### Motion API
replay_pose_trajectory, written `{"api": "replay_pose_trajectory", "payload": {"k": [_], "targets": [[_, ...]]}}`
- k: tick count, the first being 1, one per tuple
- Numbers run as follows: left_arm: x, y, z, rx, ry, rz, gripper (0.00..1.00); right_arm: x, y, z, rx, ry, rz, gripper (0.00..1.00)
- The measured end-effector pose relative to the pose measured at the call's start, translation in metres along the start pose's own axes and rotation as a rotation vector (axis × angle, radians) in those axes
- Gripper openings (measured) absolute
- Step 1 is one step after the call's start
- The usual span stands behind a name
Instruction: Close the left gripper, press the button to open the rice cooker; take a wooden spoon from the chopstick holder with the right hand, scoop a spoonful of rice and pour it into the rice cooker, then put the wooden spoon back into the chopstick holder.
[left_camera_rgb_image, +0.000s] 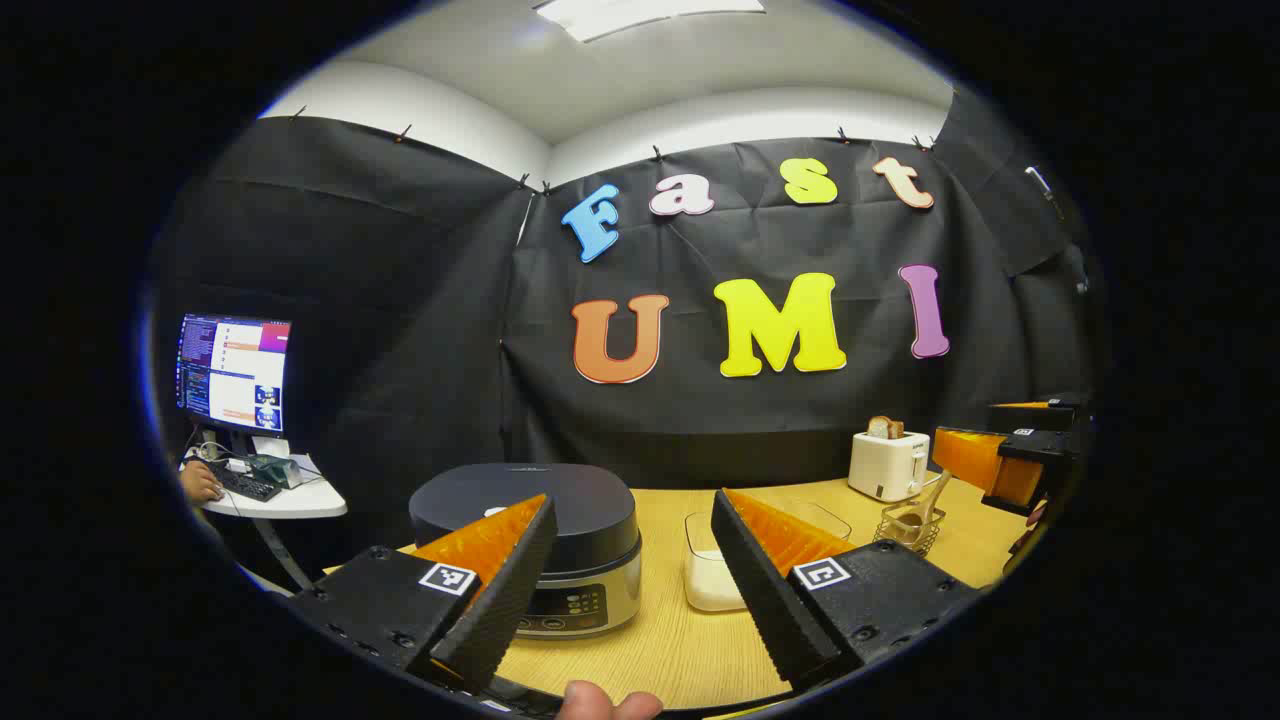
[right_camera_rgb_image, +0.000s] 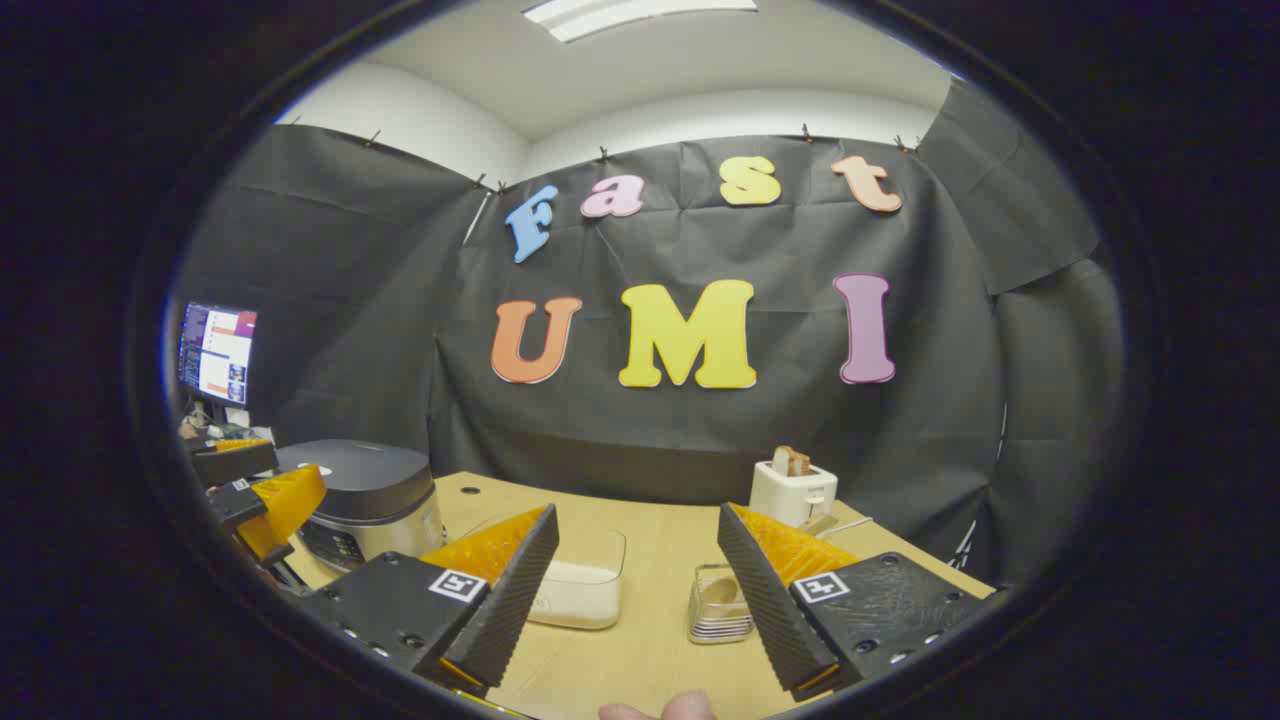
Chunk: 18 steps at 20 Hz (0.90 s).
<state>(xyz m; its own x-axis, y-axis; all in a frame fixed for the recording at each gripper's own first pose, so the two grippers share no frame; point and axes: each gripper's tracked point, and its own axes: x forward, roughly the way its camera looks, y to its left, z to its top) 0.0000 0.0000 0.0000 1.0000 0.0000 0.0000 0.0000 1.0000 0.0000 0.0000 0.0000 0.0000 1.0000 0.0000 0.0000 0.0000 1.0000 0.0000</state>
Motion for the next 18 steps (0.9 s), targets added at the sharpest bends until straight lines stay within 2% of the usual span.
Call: {"api": "replay_pose_trajectory", "payload": {"k": [12,16,18], "targets": [[-0.006,-0.001,0.002,0.01,0.013,-0.005,0.99,-0.005,-0.001,0.004,0.007,-0.004,-0.024,0.96],[-0.006,0.01,-0.001,-0.051,0.032,0.05,0.99,-0.002,-0.002,0.0,0.012,-0.002,-0.007,0.95],[-0.005,0.016,0.001,-0.038,0.039,0.085,0.99,0.002,-0.004,-0.004,0.022,0.002,0.008,0.95]]}}
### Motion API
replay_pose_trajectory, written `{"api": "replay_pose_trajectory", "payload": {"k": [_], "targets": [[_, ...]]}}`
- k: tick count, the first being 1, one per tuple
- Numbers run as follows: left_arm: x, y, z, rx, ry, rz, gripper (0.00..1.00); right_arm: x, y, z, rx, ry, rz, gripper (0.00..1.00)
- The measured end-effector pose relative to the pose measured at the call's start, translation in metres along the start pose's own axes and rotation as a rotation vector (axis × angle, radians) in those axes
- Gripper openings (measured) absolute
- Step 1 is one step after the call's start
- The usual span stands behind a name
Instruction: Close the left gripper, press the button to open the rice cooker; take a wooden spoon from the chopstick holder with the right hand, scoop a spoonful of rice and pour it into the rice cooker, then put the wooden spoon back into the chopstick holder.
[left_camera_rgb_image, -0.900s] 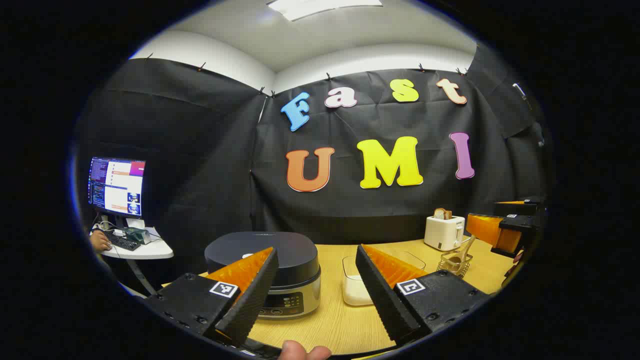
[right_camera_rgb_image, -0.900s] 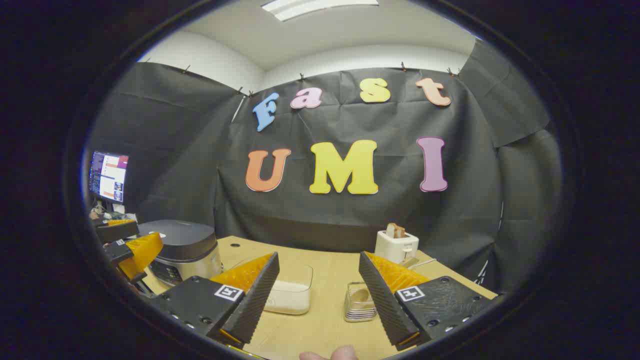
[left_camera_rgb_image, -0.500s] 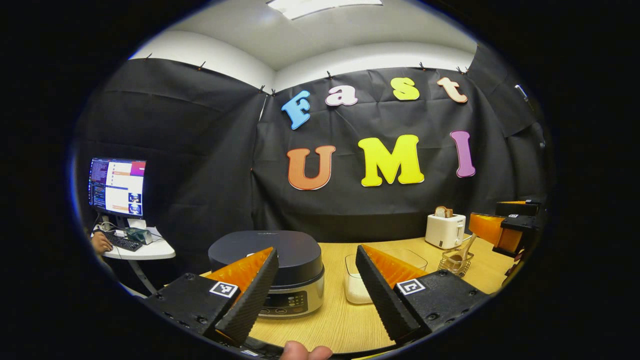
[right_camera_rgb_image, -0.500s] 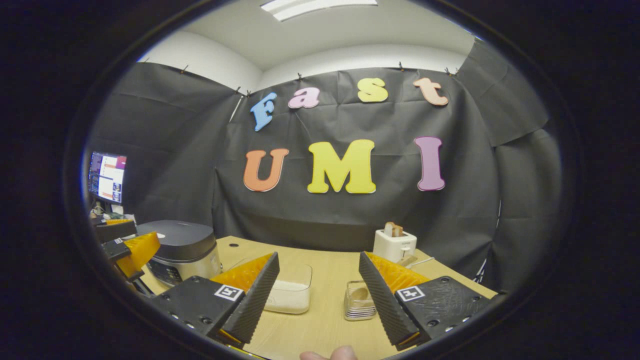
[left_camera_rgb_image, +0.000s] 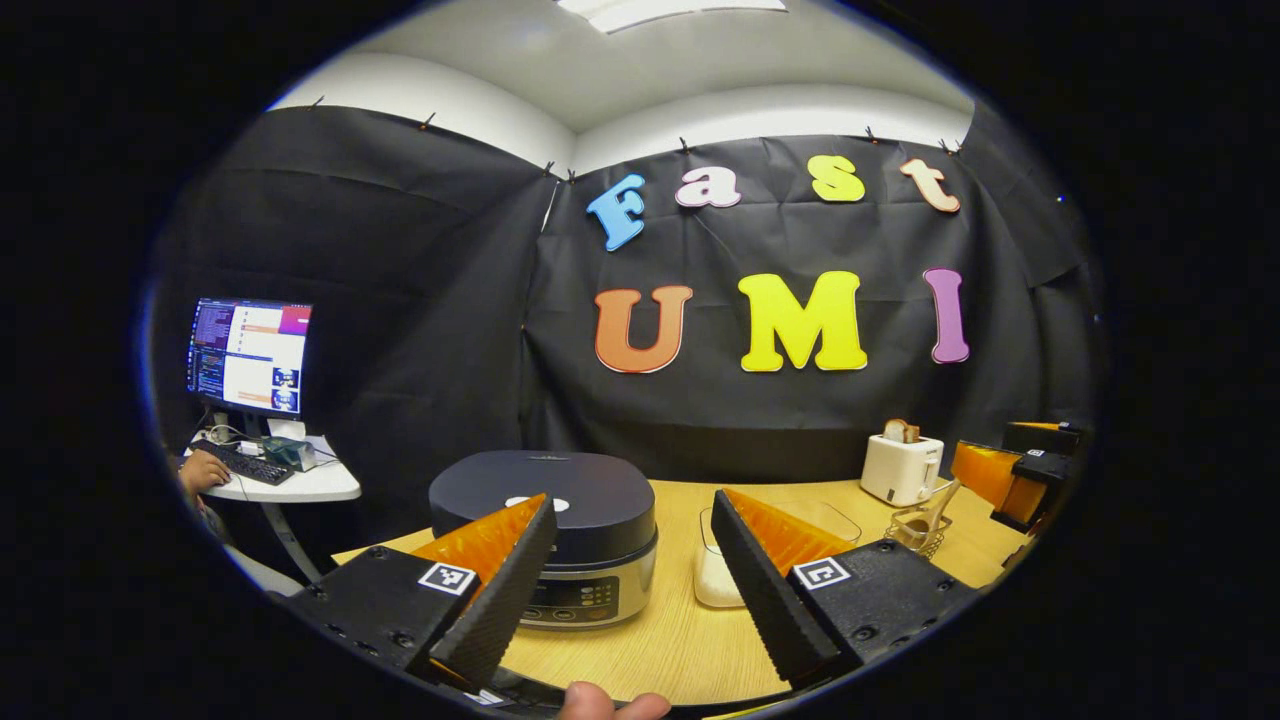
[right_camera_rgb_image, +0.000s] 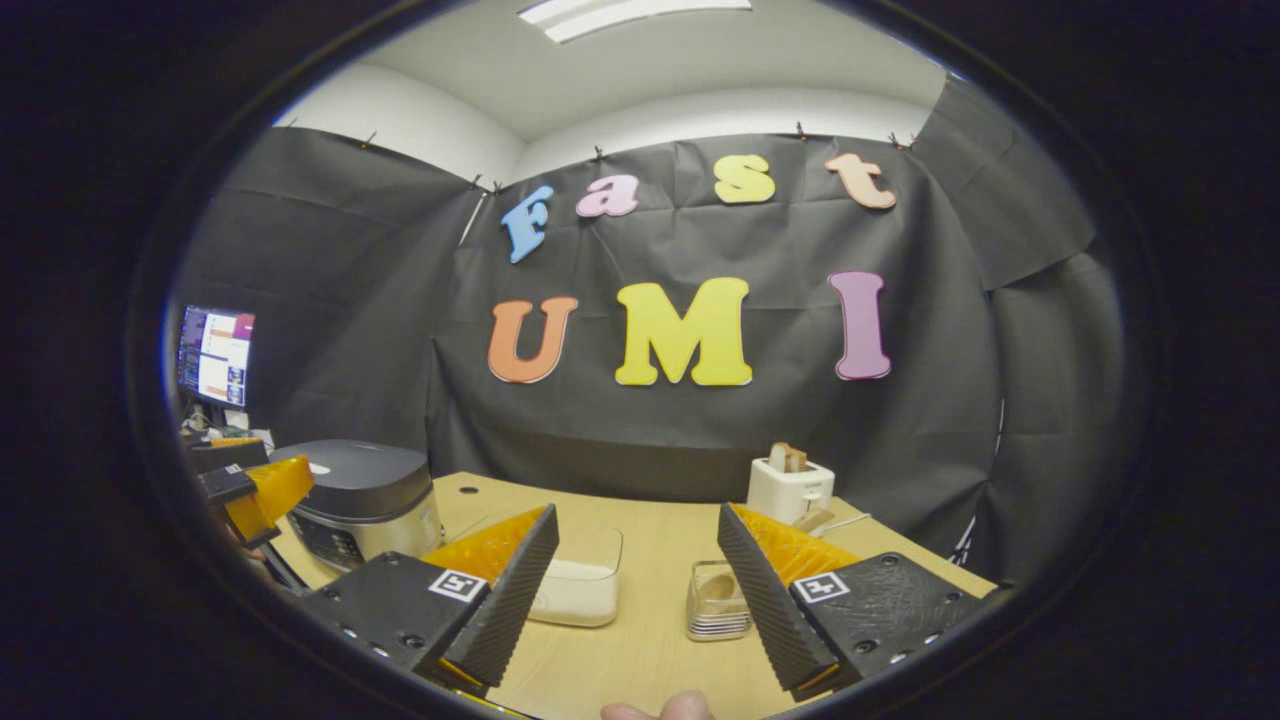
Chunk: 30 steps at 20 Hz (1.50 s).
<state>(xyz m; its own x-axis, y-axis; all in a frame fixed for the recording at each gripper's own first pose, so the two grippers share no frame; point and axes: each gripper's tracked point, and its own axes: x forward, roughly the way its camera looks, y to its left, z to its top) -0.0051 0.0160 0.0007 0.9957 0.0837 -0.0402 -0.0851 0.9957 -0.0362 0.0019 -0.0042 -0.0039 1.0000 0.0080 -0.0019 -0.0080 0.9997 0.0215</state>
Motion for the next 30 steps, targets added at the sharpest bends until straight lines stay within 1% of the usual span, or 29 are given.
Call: {"api": "replay_pose_trajectory", "payload": {"k": [4,7,8,9,10,11,13,15,16,17,19,20,21,22,25,26,27,29,30], "targets": [[0.006,0.012,0.009,0.035,0.014,0.041,0.99,0.011,0.0,-0.006,-0.005,0.015,0.05,0.94],[0.016,0.023,0.014,0.052,0.05,0.056,0.98,0.018,-0.003,0.001,-0.043,0.002,0.081,0.94],[0.02,0.027,0.016,0.059,0.067,0.058,0.98,0.018,-0.005,0.004,-0.039,-0.008,0.086,0.96],[0.024,0.033,0.017,0.063,0.081,0.067,0.96,0.018,-0.006,0.004,-0.034,-0.013,0.095,0.96],[0.026,0.037,0.017,0.055,0.101,0.064,0.93,0.019,-0.006,0.004,-0.027,-0.014,0.107,0.95],[0.028,0.038,0.018,0.04,0.116,0.058,0.92,0.018,-0.008,0.003,-0.023,-0.013,0.115,0.96],[0.038,0.046,0.01,0.012,0.19,0.051,0.87,0.022,-0.016,0.002,-0.015,-0.013,0.124,0.95],[0.047,0.045,0.002,-0.045,0.262,0.023,0.8,0.026,-0.022,-0.001,-0.013,-0.01,0.121,0.95],[0.05,0.044,-0.003,-0.075,0.305,0.014,0.72,0.027,-0.026,-0.003,-0.014,-0.006,0.116,0.95],[0.053,0.045,-0.007,-0.093,0.341,0.006,0.69,0.028,-0.027,-0.006,-0.014,-0.002,0.115,0.95],[0.063,0.049,-0.013,-0.078,0.422,-0.01,0.56,0.031,-0.031,-0.01,-0.008,0.002,0.118,0.96],[0.068,0.05,-0.018,-0.082,0.454,-0.02,0.58,0.031,-0.031,-0.011,-0.006,0.002,0.119,0.96],[0.072,0.05,-0.023,-0.097,0.488,-0.027,0.4,0.032,-0.033,-0.01,-0.009,-0.001,0.115,0.96],[0.075,0.051,-0.032,-0.128,0.561,-0.032,0.23,0.034,-0.035,-0.01,-0.007,-0.004,0.115,0.95],[0.078,0.056,-0.045,-0.137,0.646,-0.012,0.05,0.037,-0.036,-0.013,0.01,-0.006,0.117,0.96],[0.08,0.056,-0.045,-0.136,0.646,-0.011,0.03,0.038,-0.035,-0.015,0.01,-0.003,0.118,0.95],[0.081,0.056,-0.044,-0.135,0.645,-0.011,0.03,0.038,-0.036,-0.016,0.009,-0.001,0.118,0.96],[0.08,0.056,-0.047,-0.133,0.647,-0.009,0.03,0.039,-0.037,-0.019,0.013,0.005,0.118,0.95],[0.078,0.056,-0.05,-0.106,0.667,-0.016,0.02,0.04,-0.038,-0.022,0.016,0.009,0.118,0.96]]}}
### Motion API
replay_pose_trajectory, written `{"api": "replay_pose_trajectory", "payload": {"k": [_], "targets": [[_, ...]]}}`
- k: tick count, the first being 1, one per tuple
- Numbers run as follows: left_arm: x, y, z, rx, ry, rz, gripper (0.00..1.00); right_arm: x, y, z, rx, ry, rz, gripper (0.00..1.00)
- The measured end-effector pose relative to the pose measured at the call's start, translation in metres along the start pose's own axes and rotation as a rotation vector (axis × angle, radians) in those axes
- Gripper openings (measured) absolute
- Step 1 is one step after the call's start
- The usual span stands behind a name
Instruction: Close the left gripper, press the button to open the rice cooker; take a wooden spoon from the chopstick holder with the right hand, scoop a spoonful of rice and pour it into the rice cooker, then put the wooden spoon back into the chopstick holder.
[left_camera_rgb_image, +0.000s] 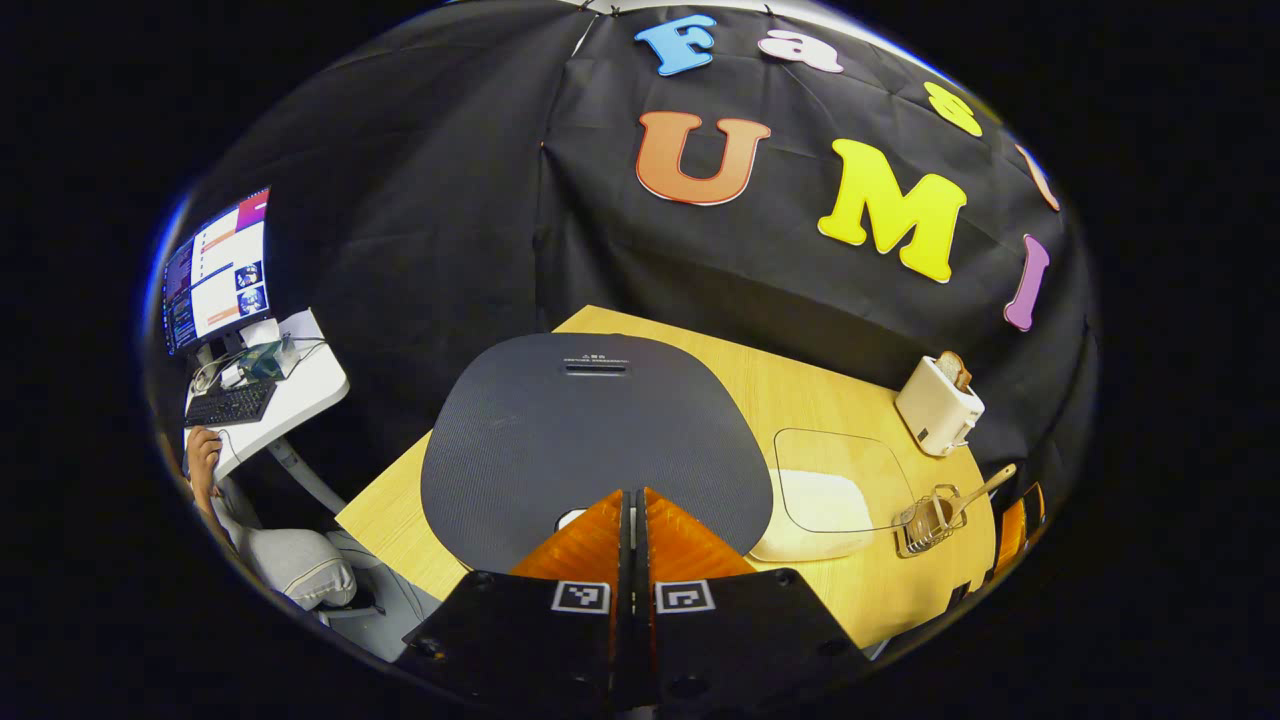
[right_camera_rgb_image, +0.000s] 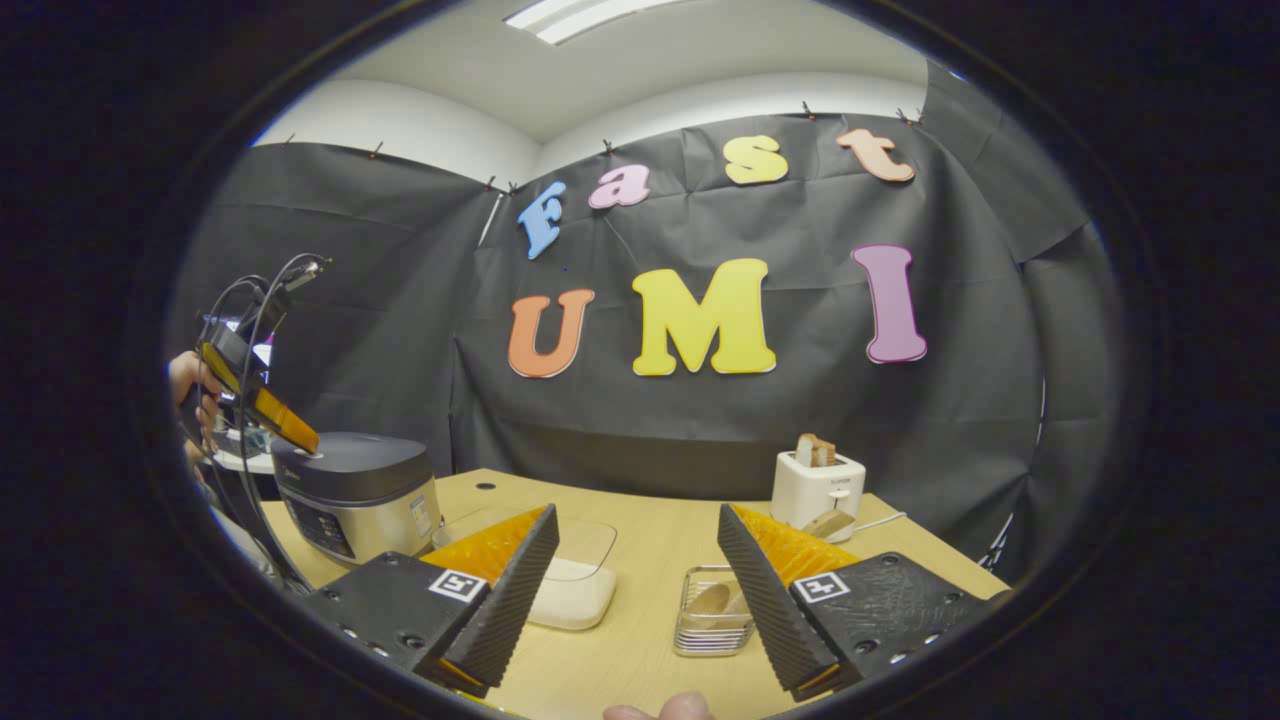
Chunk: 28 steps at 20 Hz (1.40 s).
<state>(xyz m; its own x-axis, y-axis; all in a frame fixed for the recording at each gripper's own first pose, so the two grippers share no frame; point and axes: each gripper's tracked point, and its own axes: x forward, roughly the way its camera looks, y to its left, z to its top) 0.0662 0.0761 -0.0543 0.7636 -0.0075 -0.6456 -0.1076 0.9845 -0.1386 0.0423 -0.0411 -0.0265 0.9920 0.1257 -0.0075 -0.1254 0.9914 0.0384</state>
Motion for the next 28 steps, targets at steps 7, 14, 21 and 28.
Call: {"api": "replay_pose_trajectory", "payload": {"k": [7,14,21,28], "targets": [[0.003,-0.003,0.006,0.081,-0.096,0.072,0.03,-0.006,-0.005,0.0,-0.01,0.002,-0.01,0.96],[-0.025,-0.032,0.084,0.125,-0.381,0.046,0.49,-0.021,-0.019,0.012,-0.014,-0.028,-0.047,0.96],[-0.062,-0.049,0.12,0.168,-0.596,0.114,1.0,-0.028,-0.025,0.014,0.003,-0.026,-0.063,0.96],[-0.079,-0.047,0.085,0.114,-0.581,0.074,1.0,-0.029,-0.038,0.006,0.0,0.003,-0.091,0.96]]}}
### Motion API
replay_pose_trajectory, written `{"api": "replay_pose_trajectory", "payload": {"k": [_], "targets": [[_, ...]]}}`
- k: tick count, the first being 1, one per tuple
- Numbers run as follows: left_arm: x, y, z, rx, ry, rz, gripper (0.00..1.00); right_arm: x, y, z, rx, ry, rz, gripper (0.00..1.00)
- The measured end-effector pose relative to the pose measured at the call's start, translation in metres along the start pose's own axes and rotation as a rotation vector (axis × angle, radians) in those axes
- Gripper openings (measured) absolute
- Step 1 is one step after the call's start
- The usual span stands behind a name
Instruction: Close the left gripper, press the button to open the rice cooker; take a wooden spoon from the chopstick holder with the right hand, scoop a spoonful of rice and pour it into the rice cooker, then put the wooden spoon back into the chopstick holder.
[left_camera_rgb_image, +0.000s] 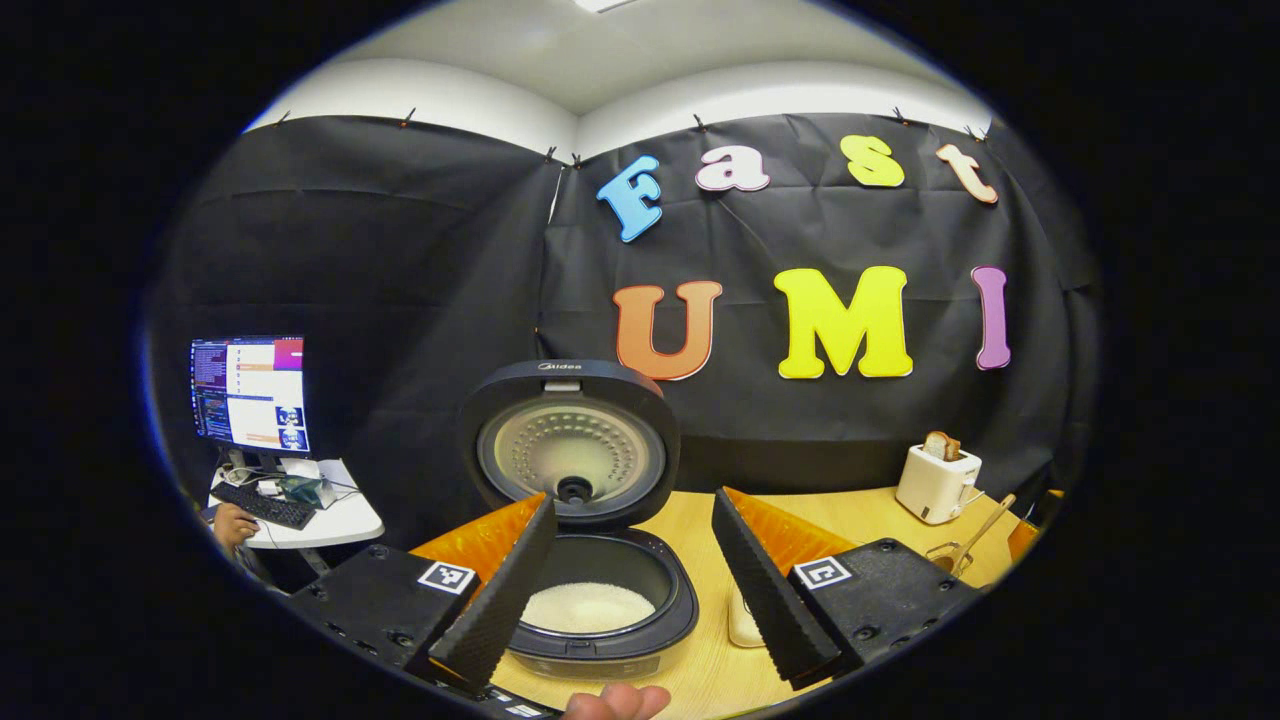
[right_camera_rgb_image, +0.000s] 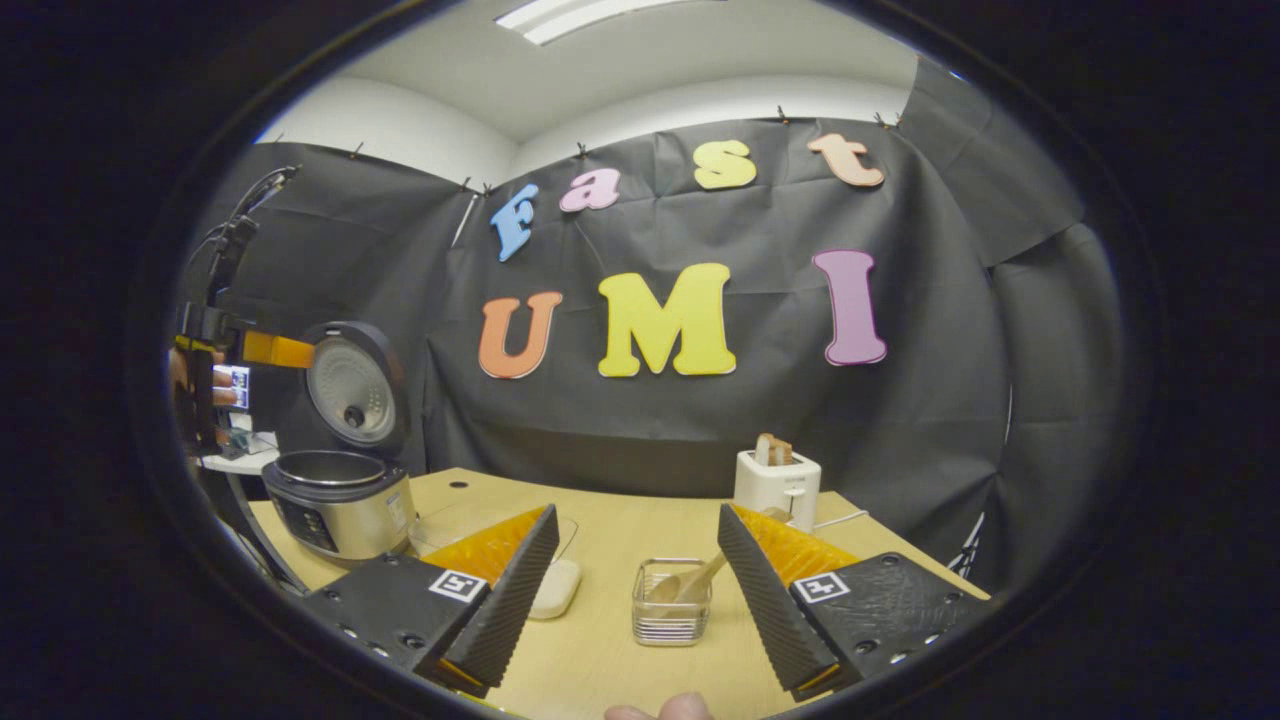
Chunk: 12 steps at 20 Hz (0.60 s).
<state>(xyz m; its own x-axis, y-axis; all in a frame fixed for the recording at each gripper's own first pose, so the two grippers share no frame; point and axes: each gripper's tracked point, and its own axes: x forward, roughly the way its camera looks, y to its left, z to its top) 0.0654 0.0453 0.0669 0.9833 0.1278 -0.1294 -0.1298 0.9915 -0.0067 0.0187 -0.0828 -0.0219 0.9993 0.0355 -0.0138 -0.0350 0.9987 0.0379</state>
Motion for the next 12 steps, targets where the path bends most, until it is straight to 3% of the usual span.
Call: {"api": "replay_pose_trajectory", "payload": {"k": [5,12], "targets": [[-0.019,-0.01,-0.02,0.006,-0.017,-0.013,0.99,-0.001,-0.02,-0.014,-0.028,0.051,-0.042,0.96],[-0.028,-0.034,-0.044,0.006,-0.032,-0.051,1.0,0.03,-0.038,-0.058,0.024,0.165,-0.069,0.95]]}}
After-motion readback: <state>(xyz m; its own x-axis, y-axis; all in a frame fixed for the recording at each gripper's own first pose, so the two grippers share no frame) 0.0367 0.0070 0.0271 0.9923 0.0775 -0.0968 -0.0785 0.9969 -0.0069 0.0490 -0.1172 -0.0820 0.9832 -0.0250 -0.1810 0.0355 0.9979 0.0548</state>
